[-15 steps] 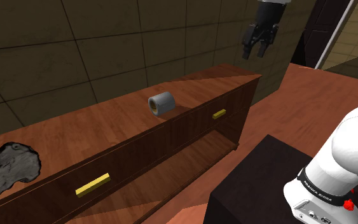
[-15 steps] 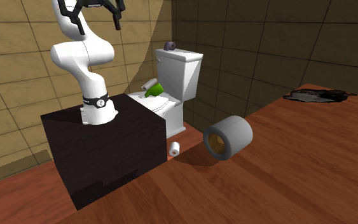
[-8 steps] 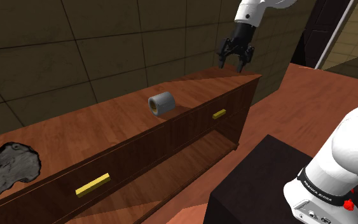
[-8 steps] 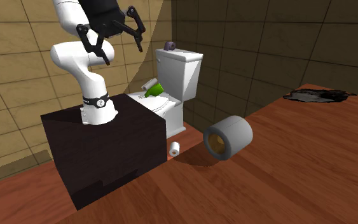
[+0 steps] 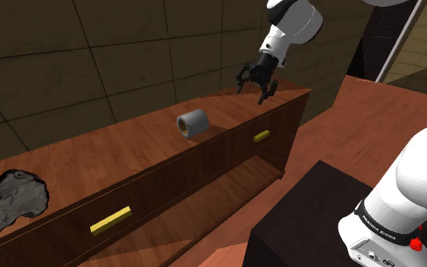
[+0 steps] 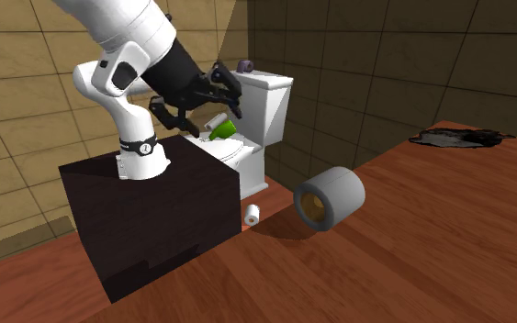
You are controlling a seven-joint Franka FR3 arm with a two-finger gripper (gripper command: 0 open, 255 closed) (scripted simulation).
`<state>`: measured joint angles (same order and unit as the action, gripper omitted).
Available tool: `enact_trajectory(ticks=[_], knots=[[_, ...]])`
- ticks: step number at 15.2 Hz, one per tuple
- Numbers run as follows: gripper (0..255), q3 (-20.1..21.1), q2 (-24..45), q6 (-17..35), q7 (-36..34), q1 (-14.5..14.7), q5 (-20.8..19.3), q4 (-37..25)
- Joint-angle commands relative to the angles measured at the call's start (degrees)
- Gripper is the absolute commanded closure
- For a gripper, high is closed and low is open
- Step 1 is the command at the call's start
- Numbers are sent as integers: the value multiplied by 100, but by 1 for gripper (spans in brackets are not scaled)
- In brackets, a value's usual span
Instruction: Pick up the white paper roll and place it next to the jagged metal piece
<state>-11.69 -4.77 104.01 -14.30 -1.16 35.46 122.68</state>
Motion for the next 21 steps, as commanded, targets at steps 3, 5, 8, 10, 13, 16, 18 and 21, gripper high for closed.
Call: enact_trajectory(ticks=[3,5,8,10,13,16,18,21], knots=[[0,-67,852,101,-157,-28,1134,-211],[0,-55,1284,127,-217,-64,1707,-330],[0,17,1923,147,-313,-142,2574,-518],[0,101,2343,156,-384,-205,3152,-650],[0,264,2964,169,-504,-302,4015,-861],[0,369,3212,223,-544,-314,4363,-950],[0,420,3263,310,-529,-254,4440,-966],[0,497,3344,438,-508,-164,4555,-999]])
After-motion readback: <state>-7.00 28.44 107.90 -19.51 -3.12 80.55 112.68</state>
